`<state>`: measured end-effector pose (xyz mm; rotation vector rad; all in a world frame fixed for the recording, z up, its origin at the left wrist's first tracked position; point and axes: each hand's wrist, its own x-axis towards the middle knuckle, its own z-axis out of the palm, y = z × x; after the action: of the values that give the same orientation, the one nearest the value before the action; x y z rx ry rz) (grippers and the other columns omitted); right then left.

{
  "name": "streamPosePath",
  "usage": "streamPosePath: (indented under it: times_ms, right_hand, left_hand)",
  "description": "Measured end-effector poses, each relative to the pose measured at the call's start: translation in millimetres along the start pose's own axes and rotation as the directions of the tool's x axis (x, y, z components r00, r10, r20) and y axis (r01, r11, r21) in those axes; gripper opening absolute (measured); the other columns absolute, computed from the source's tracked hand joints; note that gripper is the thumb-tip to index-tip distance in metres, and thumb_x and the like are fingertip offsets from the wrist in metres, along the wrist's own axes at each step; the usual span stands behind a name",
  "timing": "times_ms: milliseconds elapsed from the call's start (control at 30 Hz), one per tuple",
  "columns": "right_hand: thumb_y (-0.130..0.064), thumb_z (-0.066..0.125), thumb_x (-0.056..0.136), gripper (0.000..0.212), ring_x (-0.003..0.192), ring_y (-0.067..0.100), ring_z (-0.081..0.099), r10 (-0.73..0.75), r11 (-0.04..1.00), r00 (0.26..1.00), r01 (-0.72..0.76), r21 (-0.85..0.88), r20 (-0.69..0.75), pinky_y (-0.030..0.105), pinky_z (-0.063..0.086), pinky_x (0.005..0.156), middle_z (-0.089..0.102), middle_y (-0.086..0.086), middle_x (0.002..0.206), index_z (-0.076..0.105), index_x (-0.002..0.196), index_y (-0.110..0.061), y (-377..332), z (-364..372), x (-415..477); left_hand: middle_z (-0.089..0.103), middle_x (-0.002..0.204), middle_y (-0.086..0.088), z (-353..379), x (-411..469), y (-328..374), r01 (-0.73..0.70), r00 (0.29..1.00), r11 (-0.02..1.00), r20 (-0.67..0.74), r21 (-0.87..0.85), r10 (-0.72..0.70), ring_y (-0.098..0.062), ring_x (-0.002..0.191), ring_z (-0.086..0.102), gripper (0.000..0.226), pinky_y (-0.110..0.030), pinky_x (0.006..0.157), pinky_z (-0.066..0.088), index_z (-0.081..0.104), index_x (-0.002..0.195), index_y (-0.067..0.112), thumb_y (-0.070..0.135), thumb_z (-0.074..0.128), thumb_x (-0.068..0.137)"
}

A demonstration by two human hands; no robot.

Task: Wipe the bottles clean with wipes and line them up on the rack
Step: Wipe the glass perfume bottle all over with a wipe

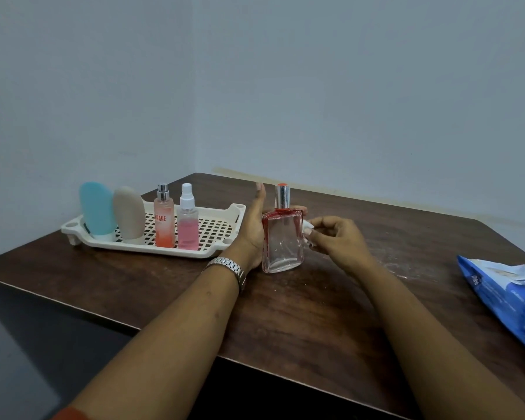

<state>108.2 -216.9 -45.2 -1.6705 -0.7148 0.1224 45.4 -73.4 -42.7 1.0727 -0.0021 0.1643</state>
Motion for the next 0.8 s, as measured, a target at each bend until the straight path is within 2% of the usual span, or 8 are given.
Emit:
streamPosePath:
  times_ms: [100,200,300,467,533,633,700,800]
  right_hand:
    - [-0.003,0.066,0.084,0.009,0.067,0.014,0.058,0.022,0.992,0.999,-0.017,-0.126,0.040,0.029,0.049,0.065,0.066,0.006,0.073,0.068,0.081,-0.011,3,-5,-1]
    - [-0.006,0.067,0.083,0.010,0.063,0.013,0.057,0.047,0.975,0.997,-0.031,-0.220,0.066,0.026,0.049,0.061,0.065,0.004,0.070,0.068,0.078,-0.014,2,-7,-1]
    - [-0.011,0.069,0.084,0.004,0.062,0.012,0.058,0.028,0.937,0.999,-0.010,-0.351,0.047,0.029,0.050,0.064,0.064,0.002,0.069,0.067,0.080,-0.014,1,-5,-1]
    - [-0.008,0.068,0.084,0.012,0.066,0.013,0.057,-0.090,0.953,0.993,0.062,-0.296,-0.081,0.030,0.054,0.069,0.059,-0.002,0.071,0.063,0.081,-0.018,-2,5,-3]
    - [-0.011,0.068,0.084,0.017,0.064,0.011,0.054,-0.114,0.930,0.990,0.078,-0.359,-0.079,0.028,0.051,0.065,0.057,-0.004,0.069,0.059,0.077,-0.024,-1,5,-4]
    - [-0.013,0.066,0.085,0.008,0.064,0.012,0.050,-0.074,0.895,0.997,0.058,-0.443,-0.019,0.025,0.043,0.059,0.054,-0.004,0.067,0.060,0.082,-0.018,3,5,-4]
    - [-0.014,0.065,0.086,0.007,0.067,0.014,0.051,-0.094,0.894,0.995,0.067,-0.443,-0.041,0.030,0.045,0.063,0.054,-0.004,0.069,0.061,0.084,-0.019,4,7,-3]
    - [-0.013,0.064,0.087,0.022,0.069,0.015,0.055,-0.156,0.901,0.984,0.105,-0.421,-0.090,0.032,0.050,0.064,0.054,-0.007,0.069,0.056,0.076,-0.030,1,11,-3]
  left_hand:
    - [0.064,0.090,-0.019,-1,1,0,-0.002,1.000,1.000,0.007,-0.030,0.002,-0.028,0.067,0.063,0.095,-0.039,0.065,0.057,0.066,0.096,-0.002,0.080,0.020,0.082]
    - [0.066,0.090,-0.018,-2,3,-1,-0.014,1.000,1.000,-0.017,-0.009,0.014,-0.027,0.070,0.064,0.095,-0.038,0.067,0.057,0.068,0.093,0.000,0.081,0.020,0.081]
    - [0.068,0.085,-0.016,-3,3,-2,-0.025,0.998,1.000,-0.051,0.008,0.026,-0.027,0.073,0.064,0.093,-0.037,0.069,0.057,0.069,0.092,0.001,0.079,0.019,0.083]
    - [0.069,0.082,-0.014,-5,6,-2,-0.002,0.995,1.000,-0.103,-0.016,0.000,-0.028,0.072,0.064,0.096,-0.042,0.076,0.055,0.068,0.094,0.001,0.083,0.020,0.080]
    - [0.068,0.083,-0.015,-7,9,-3,-0.004,0.990,1.000,-0.139,-0.015,0.001,-0.028,0.071,0.063,0.098,-0.041,0.079,0.054,0.068,0.094,0.000,0.084,0.019,0.079]
    - [0.068,0.080,-0.015,-7,10,-3,-0.013,0.986,1.000,-0.167,-0.015,0.010,-0.027,0.068,0.063,0.099,-0.038,0.076,0.053,0.068,0.089,0.000,0.083,0.015,0.081]
    - [0.069,0.078,-0.015,-6,10,-2,-0.012,0.985,1.000,-0.171,-0.017,0.009,-0.028,0.068,0.063,0.099,-0.040,0.077,0.053,0.068,0.087,0.001,0.083,0.014,0.081]
    - [0.069,0.078,-0.015,-6,10,-2,-0.001,0.986,1.000,-0.166,-0.021,-0.002,-0.029,0.071,0.064,0.098,-0.042,0.078,0.054,0.068,0.088,0.001,0.083,0.015,0.081]
